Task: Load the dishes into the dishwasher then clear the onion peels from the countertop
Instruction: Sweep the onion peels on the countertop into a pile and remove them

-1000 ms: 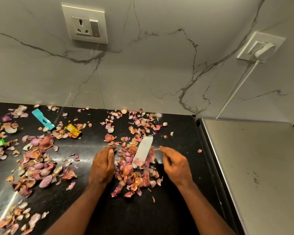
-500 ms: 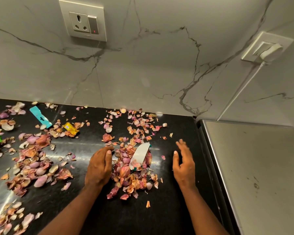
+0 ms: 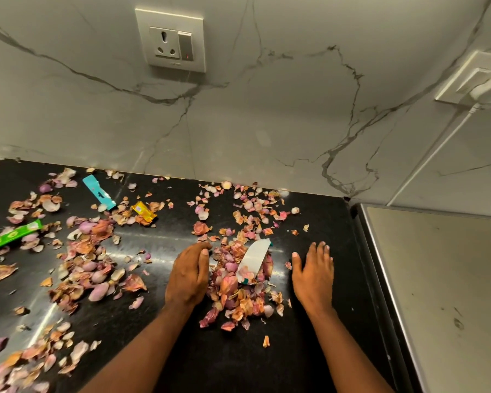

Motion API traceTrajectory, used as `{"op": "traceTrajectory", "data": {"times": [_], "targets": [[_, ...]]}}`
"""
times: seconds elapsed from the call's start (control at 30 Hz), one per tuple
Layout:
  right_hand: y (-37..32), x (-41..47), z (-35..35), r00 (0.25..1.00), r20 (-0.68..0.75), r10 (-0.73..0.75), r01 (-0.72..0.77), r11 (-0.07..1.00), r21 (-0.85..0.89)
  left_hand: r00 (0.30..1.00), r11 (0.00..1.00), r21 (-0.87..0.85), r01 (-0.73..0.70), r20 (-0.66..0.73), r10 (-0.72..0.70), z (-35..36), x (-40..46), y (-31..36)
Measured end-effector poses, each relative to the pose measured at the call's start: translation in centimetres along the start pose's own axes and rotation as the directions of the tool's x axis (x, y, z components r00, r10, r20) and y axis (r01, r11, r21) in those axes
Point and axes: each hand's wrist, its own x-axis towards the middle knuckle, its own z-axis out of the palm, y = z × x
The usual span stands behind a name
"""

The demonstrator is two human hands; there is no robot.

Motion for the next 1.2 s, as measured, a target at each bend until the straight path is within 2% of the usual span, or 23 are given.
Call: {"op": "traceTrajectory", "data": {"times": [0.03,0.07,0.13,0.17,0.2,0.23,0.27,0.33,0.4,0.47,0.53,0.6,0.67,0.8,0.9,1.0,1.1,1.2], "targets": [[-0.7,0.2,0.3,0.998,0.068,-0.016,0.025,0.992,-0.122,1.0,1.0,0.003,-0.001,0.002,0.001,0.0,0.0,0.0],[-1.4,0.3,0.6,0.987,0.135,-0.089,0.108,0.983,-0.146,1.0,1.0,0.002,-0.001,0.002,0.001,0.0,0.0,0.0],[-2.9,-0.1,0.8,0.925,0.241,-0.292,0.287,0.956,0.058,1.0,1.0,-0.005,-0.004,-0.006,0.004,-0.1,0.0,-0.1],[-3.4,-0.4,0.5,0.905,0.236,-0.354,0.303,0.926,0.227,1.0,1.0,-0.011,-0.006,-0.009,0.006,-0.1,0.0,-0.1],[-3.7,-0.6,0.2,0.913,0.192,-0.361,0.271,0.885,0.379,1.0,1.0,-0.017,-0.006,-0.011,0.006,-0.1,0.0,-0.1],[-3.7,-0.3,-0.1,0.946,0.115,-0.303,0.217,0.855,0.471,1.0,1.0,-0.02,-0.005,-0.011,0.005,-0.1,0.0,0.1],[-3.7,0.5,-0.3,0.979,0.033,-0.199,0.158,0.86,0.486,1.0,1.0,-0.019,-0.002,-0.012,0.001,-0.1,0.0,0.1],[-3.5,3.3,-0.7,0.999,-0.045,-0.006,0.023,0.924,0.381,1.0,1.0,-0.017,0.001,-0.012,-0.001,-0.2,0.0,0.3],[-3.3,6.5,-1.2,0.995,0.05,0.082,-0.093,0.947,0.308,1.0,1.0,-0.013,0.006,-0.008,-0.007,-0.3,0.0,0.4],[-3.3,8.4,-1.0,0.986,0.165,0.032,-0.071,0.969,0.236,1.0,1.0,-0.016,0.003,-0.007,-0.004,-0.3,0.0,0.4],[-3.9,8.2,-0.5,0.967,0.221,-0.129,0.093,0.981,0.168,1.0,1.0,-0.013,0.003,-0.006,-0.003,-0.3,-0.1,0.3],[-4.8,6.4,0.0,0.924,0.257,-0.285,0.222,0.943,0.247,1.0,1.0,-0.004,0.004,0.0,-0.004,-0.2,0.0,0.2],[-5.5,4.1,0.0,0.895,0.257,-0.365,0.25,0.886,0.39,1.0,1.0,-0.003,0.003,-0.001,-0.003,-0.2,0.1,0.1],[-5.5,0.6,-0.6,0.923,0.194,-0.334,0.126,0.734,0.667,1.0,1.0,-0.024,-0.016,-0.015,0.016,-0.1,0.1,0.0],[-5.4,0.5,-1.4,0.979,0.065,-0.191,0.072,0.635,0.769,1.0,1.0,-0.022,-0.007,-0.022,0.007,-0.1,0.1,0.1],[-4.9,3.8,-1.7,0.999,-0.034,-0.032,0.047,0.724,0.689,1.0,1.0,-0.012,-0.006,-0.021,0.006,0.0,0.1,0.2],[-5.9,8.0,-1.9,0.99,0.14,0.026,-0.095,0.854,0.512,1.0,1.0,-0.006,-0.002,-0.024,0.001,0.0,0.2,0.2],[-7.5,10.7,-1.3,0.954,0.295,-0.056,-0.083,0.894,0.44,1.0,1.0,-0.006,0.006,-0.023,-0.006,-0.1,0.2,0.3]]}}
